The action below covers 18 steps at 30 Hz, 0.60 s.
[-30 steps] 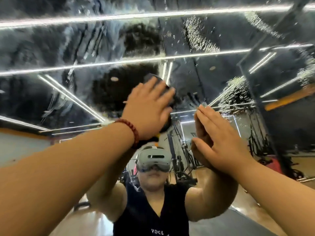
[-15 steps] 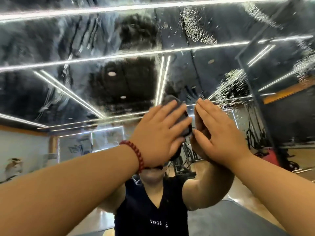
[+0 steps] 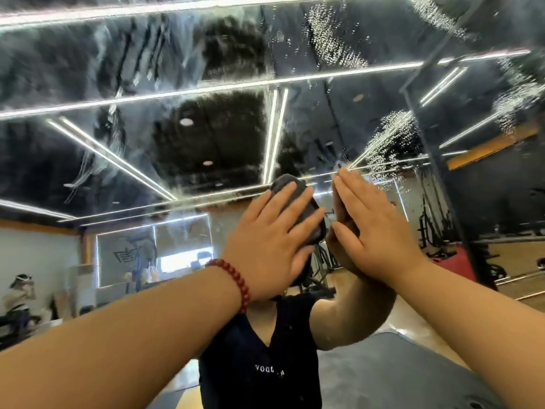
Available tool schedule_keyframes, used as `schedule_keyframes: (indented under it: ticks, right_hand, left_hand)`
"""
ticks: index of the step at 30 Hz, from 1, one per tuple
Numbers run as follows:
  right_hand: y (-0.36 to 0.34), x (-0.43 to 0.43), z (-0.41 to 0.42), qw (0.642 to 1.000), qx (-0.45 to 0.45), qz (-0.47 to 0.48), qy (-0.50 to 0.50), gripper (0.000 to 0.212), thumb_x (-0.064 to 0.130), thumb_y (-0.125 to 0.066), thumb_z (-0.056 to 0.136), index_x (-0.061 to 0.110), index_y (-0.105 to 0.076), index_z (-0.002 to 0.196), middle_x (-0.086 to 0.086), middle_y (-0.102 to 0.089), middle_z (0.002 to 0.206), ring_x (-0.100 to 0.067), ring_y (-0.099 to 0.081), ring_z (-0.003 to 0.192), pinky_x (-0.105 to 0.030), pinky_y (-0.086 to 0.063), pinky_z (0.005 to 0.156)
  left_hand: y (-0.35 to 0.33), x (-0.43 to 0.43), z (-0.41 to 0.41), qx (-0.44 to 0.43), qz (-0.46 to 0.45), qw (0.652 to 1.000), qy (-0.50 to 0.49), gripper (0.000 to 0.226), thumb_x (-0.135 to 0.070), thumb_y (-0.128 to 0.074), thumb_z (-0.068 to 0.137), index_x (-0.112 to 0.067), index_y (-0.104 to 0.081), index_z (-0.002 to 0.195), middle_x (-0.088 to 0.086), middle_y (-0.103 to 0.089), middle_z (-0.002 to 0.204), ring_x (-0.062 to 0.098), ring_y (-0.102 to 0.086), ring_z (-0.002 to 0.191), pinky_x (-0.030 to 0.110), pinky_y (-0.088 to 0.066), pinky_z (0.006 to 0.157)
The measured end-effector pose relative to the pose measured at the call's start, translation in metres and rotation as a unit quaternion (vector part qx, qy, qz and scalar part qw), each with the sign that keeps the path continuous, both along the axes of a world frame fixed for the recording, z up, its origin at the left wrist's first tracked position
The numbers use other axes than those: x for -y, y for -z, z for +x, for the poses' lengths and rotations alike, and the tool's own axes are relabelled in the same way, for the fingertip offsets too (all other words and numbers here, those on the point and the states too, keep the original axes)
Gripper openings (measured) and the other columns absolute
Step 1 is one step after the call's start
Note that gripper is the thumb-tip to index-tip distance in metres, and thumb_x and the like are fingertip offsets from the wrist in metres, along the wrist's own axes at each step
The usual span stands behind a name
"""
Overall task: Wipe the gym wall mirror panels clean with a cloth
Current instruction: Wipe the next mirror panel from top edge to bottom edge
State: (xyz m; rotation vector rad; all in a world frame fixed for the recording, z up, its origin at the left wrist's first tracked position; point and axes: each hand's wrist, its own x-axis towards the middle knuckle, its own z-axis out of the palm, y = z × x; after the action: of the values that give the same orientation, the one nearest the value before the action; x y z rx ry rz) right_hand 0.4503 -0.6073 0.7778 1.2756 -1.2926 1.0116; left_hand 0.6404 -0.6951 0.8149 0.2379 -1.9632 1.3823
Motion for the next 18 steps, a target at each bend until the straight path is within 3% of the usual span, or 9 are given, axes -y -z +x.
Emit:
schedule_keyframes:
  ticks: [3,6,8,11,13,15,18]
  right_hand:
    - [0.014,0.0,0.007,1.0,0.016,0.018,0.019,0.073,0.048,-0.03,0.093,0.017,-0.015,0.157,0.0,-0.009,0.165,-0.01,0.0,0.151,-0.027,0.005,0.122]
    - [0.027,0.003,0.022,0.998,0.051,0.032,0.013,0.076,0.055,-0.022,0.089,0.023,-0.001,0.155,0.012,0.009,0.161,0.003,0.018,0.145,-0.023,0.014,0.118]
    - [0.036,0.009,0.027,0.998,0.052,0.02,0.015,0.076,0.053,-0.025,0.091,0.019,-0.004,0.156,0.01,0.007,0.161,0.004,0.021,0.144,-0.021,0.016,0.118]
    - [0.045,0.016,0.027,0.999,0.032,0.0,0.03,0.072,0.047,-0.033,0.096,0.013,-0.008,0.156,0.001,-0.003,0.164,-0.004,0.013,0.15,-0.026,0.011,0.121]
    - [0.047,0.017,0.026,0.999,0.033,0.0,0.038,0.071,0.047,-0.033,0.098,0.014,-0.008,0.155,0.0,-0.005,0.164,-0.007,0.008,0.151,-0.028,0.009,0.122]
    - [0.047,0.017,0.028,0.998,0.039,0.001,0.042,0.071,0.048,-0.031,0.098,0.016,-0.006,0.155,0.002,-0.003,0.163,-0.007,0.007,0.15,-0.027,0.009,0.122]
    - [0.049,0.018,0.03,0.998,0.041,0.003,0.044,0.07,0.049,-0.028,0.098,0.017,-0.003,0.155,0.004,0.002,0.163,-0.004,0.014,0.15,-0.024,0.012,0.12]
  left_hand:
    - [-0.022,0.008,0.013,-0.009,-0.007,1.0,-0.017,0.063,-0.054,-0.028,0.094,-0.025,-0.044,0.148,0.009,-0.039,0.155,0.031,-0.034,0.143,0.048,-0.021,0.116]
    - [-0.065,0.012,0.034,-0.151,0.088,0.984,-0.041,0.064,-0.055,-0.019,0.097,-0.028,-0.026,0.155,0.008,-0.02,0.163,0.031,-0.016,0.15,0.05,-0.018,0.12]
    - [-0.059,0.013,0.036,-0.212,0.114,0.97,-0.043,0.062,-0.052,-0.018,0.099,-0.028,-0.024,0.156,0.008,-0.017,0.164,0.031,-0.012,0.15,0.049,-0.014,0.121]
    - [0.002,0.007,0.023,-0.117,0.071,0.991,-0.001,0.062,-0.05,-0.027,0.094,-0.024,-0.043,0.148,0.011,-0.034,0.157,0.035,-0.028,0.146,0.052,-0.023,0.116]
    - [0.028,0.011,0.026,-0.036,0.041,0.999,-0.003,0.061,-0.05,-0.032,0.094,-0.024,-0.044,0.147,0.009,-0.037,0.156,0.032,-0.031,0.145,0.049,-0.021,0.117]
    - [0.015,0.018,0.039,-0.047,0.035,0.998,-0.013,0.061,-0.052,-0.031,0.095,-0.024,-0.042,0.149,0.008,-0.036,0.157,0.031,-0.03,0.145,0.046,-0.017,0.117]
    - [-0.017,0.025,0.06,-0.143,0.086,0.985,-0.03,0.062,-0.054,-0.024,0.098,-0.028,-0.031,0.153,0.006,-0.023,0.162,0.029,-0.017,0.15,0.047,-0.014,0.12]
